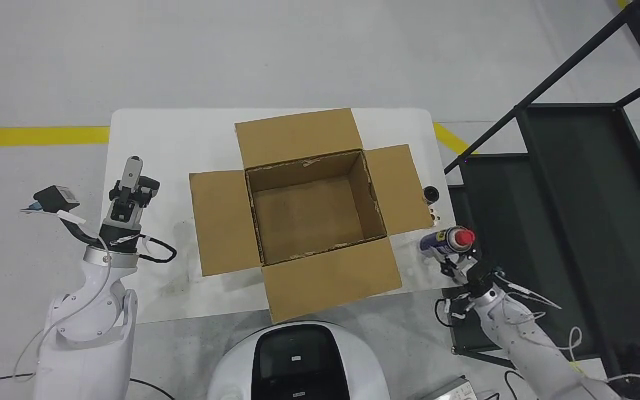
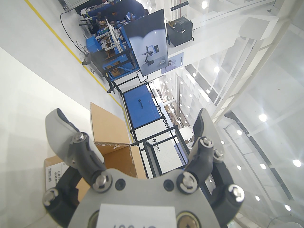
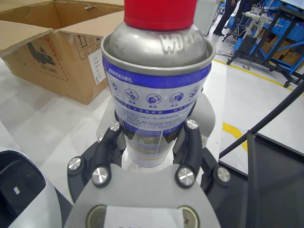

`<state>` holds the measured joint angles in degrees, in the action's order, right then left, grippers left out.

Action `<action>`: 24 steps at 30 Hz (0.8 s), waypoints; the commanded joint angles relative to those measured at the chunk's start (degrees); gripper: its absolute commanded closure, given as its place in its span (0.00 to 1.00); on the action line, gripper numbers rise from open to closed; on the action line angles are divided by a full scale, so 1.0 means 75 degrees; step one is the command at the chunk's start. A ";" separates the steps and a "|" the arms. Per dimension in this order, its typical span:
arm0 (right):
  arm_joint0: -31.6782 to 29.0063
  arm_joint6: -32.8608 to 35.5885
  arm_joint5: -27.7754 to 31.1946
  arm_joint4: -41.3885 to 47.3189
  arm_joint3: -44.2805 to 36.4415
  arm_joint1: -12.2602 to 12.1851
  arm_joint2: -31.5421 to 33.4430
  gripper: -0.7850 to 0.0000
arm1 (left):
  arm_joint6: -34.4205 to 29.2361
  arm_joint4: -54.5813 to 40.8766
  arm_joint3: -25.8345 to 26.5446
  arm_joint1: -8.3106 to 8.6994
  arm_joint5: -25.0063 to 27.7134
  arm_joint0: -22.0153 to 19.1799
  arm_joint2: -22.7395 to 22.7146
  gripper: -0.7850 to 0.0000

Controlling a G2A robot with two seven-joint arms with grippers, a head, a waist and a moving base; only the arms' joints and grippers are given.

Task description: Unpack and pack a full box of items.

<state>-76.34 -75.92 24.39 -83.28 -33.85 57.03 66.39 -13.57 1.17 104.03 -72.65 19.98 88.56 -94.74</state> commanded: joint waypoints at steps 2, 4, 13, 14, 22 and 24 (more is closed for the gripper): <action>-0.0271 -0.0178 -0.0139 -0.0120 -0.0425 -0.0172 0.0302 1.00 | 0.0000 0.0000 0.0000 0.0000 0.0000 0.0000 0.0000 0.00; -0.0496 -0.0126 -0.0248 -0.0152 -0.0853 -0.0288 0.0547 1.00 | 0.0000 0.0000 0.0000 0.0000 0.0000 0.0000 0.0000 0.00; -0.2136 0.1234 -0.0573 -0.0006 -0.4034 -0.0737 0.1976 1.00 | 0.0000 0.0000 0.0000 0.0000 0.0000 0.0000 0.0000 0.00; -0.2351 0.1456 -0.0631 0.0056 -0.4425 -0.0771 0.2167 1.00 | 0.0000 0.0000 0.0000 0.0000 0.0000 0.0000 0.0000 0.00; -0.3797 0.3148 -0.2450 -0.0297 -0.7436 -0.0835 0.3244 1.00 | 0.0000 0.0000 0.0000 0.0000 0.0000 0.0000 0.0000 0.00; -0.3946 0.3467 -0.2727 -0.0502 -0.7940 -0.0813 0.3250 1.00 | 0.0000 0.0000 0.0000 0.0000 0.0000 0.0000 0.0000 0.00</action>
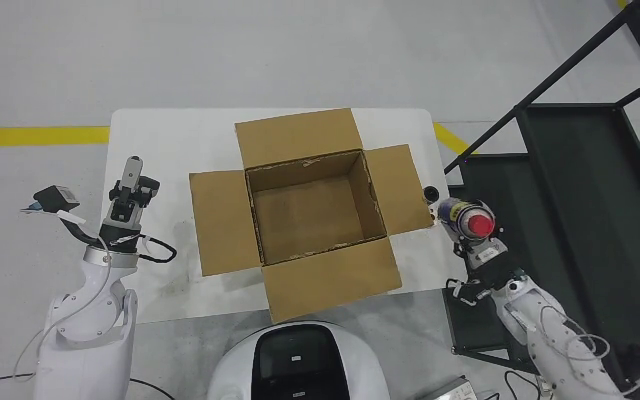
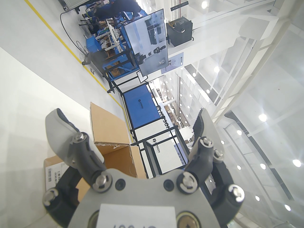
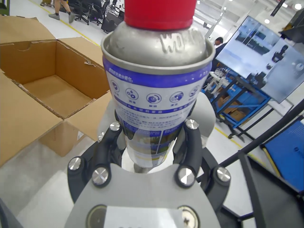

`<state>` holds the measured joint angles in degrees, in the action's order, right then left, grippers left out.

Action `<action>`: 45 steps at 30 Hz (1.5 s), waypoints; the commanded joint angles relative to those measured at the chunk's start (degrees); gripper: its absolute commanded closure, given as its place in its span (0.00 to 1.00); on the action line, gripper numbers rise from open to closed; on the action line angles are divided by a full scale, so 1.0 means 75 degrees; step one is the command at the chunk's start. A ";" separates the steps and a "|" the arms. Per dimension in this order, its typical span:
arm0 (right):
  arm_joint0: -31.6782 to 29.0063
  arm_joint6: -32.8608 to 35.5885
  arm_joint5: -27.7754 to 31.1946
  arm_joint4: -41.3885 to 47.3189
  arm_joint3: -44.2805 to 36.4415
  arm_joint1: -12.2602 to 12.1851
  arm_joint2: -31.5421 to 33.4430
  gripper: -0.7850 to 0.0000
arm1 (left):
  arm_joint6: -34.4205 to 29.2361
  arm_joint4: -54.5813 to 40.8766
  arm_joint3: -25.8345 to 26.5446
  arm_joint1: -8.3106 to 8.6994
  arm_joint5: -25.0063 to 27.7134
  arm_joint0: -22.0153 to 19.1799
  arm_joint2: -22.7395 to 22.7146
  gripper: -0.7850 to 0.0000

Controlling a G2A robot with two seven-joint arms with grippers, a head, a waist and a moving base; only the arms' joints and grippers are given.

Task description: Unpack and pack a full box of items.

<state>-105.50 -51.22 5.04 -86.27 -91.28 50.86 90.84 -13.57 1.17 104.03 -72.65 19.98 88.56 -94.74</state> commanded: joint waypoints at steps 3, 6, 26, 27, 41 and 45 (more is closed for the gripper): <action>-0.0100 0.0635 -0.0270 -0.0389 -0.0803 0.0046 -0.0149 1.00 | 0.0000 0.0000 0.0000 0.0000 0.0000 0.0000 0.0000 0.00; 0.0051 0.1182 -0.0246 -0.0641 -0.1089 0.0082 -0.0350 1.00 | 0.0000 0.0000 0.0000 0.0000 0.0000 0.0000 0.0000 0.00; 0.0339 0.1689 0.0211 -0.0473 -0.1114 0.0138 -0.0505 1.00 | 0.0000 0.0000 0.0000 0.0000 0.0000 0.0000 0.0000 0.00; 0.0339 0.1689 0.0211 -0.0473 -0.1114 0.0138 -0.0505 1.00 | 0.0000 0.0000 0.0000 0.0000 0.0000 0.0000 0.0000 0.00; 0.1877 0.4135 0.1915 -0.2377 -0.2638 0.0155 -0.1310 1.00 | 0.0000 0.0000 0.0000 0.0000 0.0000 0.0000 0.0000 0.00; 0.2569 0.5314 0.2368 -0.2839 -0.2837 0.0242 -0.2006 1.00 | 0.0000 0.0000 0.0000 0.0000 0.0000 0.0000 0.0000 0.00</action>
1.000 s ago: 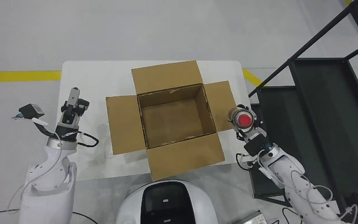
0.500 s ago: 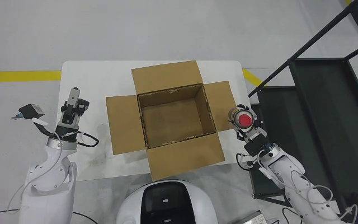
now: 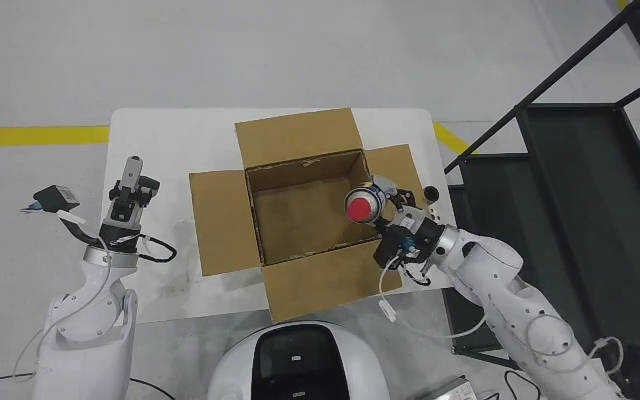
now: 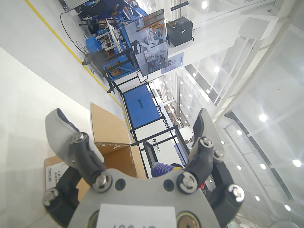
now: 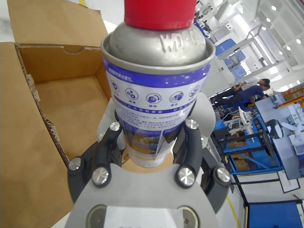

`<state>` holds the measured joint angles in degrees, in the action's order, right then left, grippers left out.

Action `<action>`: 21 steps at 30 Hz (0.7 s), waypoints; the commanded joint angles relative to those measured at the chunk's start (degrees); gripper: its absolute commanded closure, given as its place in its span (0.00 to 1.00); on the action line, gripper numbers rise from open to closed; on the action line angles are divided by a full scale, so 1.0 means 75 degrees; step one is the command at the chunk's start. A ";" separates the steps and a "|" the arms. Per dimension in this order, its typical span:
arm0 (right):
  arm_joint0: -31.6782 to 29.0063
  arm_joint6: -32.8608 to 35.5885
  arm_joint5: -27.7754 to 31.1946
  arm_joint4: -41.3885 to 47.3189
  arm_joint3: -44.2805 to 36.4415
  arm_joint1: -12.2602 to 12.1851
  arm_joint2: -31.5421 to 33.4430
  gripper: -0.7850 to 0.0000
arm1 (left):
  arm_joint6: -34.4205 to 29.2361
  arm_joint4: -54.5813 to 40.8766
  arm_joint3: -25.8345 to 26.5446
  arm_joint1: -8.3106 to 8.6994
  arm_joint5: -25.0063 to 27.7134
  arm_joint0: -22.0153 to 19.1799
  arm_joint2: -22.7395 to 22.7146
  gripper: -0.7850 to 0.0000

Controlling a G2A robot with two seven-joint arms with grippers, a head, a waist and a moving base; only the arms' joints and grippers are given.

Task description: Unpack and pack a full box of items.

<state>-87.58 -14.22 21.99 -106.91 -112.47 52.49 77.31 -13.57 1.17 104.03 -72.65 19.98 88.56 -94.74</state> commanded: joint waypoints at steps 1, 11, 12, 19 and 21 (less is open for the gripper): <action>0.0366 0.0700 0.0171 -0.0160 0.0002 0.0056 -0.0374 1.00 | 0.0000 0.0000 0.0000 0.0000 0.0000 0.0000 0.0000 0.00; 0.0961 0.1760 0.0146 -0.0123 0.0121 0.0223 -0.1076 1.00 | 0.0000 0.0000 0.0000 0.0000 0.0000 0.0000 0.0000 0.00; 0.0961 0.1760 0.0146 -0.0123 0.0121 0.0223 -0.1076 1.00 | 0.0000 0.0000 0.0000 0.0000 0.0000 0.0000 0.0000 0.00; 0.0961 0.1760 0.0146 -0.0123 0.0121 0.0223 -0.1076 1.00 | 0.0000 0.0000 0.0000 0.0000 0.0000 0.0000 0.0000 0.00; 0.0961 0.1760 0.0146 -0.0123 0.0121 0.0223 -0.1076 1.00 | 0.0000 0.0000 0.0000 0.0000 0.0000 0.0000 0.0000 0.00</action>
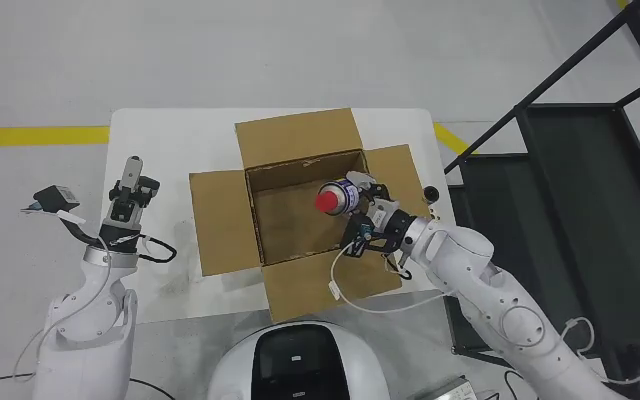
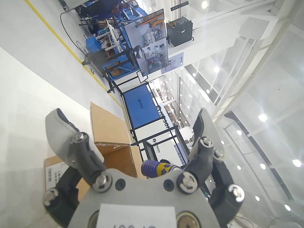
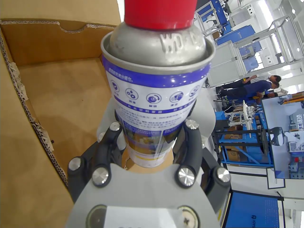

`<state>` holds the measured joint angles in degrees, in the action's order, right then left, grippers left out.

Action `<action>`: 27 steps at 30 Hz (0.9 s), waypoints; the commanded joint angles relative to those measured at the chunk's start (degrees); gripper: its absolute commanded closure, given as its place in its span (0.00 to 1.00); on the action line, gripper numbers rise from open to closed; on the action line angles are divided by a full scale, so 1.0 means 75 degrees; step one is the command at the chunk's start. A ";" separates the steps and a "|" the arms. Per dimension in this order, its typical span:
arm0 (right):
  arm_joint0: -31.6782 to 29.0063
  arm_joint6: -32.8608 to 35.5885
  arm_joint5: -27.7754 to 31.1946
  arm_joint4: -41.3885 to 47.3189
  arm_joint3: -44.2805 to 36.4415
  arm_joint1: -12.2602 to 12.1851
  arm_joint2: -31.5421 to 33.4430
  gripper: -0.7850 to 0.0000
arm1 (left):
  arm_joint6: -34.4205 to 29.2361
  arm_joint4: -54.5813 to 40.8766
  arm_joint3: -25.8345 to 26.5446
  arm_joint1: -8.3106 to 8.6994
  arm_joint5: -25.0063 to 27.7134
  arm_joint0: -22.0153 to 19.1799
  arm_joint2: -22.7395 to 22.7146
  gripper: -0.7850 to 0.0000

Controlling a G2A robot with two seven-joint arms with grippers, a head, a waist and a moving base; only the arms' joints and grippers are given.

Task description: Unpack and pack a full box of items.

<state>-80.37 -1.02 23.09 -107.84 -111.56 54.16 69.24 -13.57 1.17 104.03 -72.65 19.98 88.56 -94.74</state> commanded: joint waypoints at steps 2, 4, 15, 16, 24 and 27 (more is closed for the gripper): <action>0.0000 0.0000 0.0000 0.0000 0.0000 0.0000 0.0000 1.00 | 0.0000 0.0000 0.0000 0.0000 0.0000 0.0000 0.0000 0.00; 0.0060 0.0333 0.0306 -0.0147 0.0016 0.0002 -0.0061 1.00 | 0.0000 0.0000 0.0000 0.0000 0.0000 0.0000 0.0000 0.00; 0.2774 0.3849 0.3933 0.0809 0.0497 0.0481 -0.1857 1.00 | 0.0000 0.0000 0.0000 0.0000 0.0000 0.0000 0.0000 0.00; 0.3036 0.4159 0.4139 0.0965 0.0659 0.0557 -0.2067 1.00 | 0.0000 0.0000 0.0000 0.0000 0.0000 0.0000 0.0000 0.00; 0.4218 0.5989 0.4169 0.2709 0.1900 0.1128 -0.3211 1.00 | 0.0000 0.0000 0.0000 0.0000 0.0000 0.0000 0.0000 0.00; 0.4445 0.6428 0.4021 0.3202 0.2164 0.1264 -0.3421 0.61 | 0.0000 0.0000 0.0000 0.0000 0.0000 0.0000 0.0000 0.00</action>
<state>-47.53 46.07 53.59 -85.02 -95.85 63.37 44.03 -13.57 1.17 104.03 -72.65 19.98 88.56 -94.74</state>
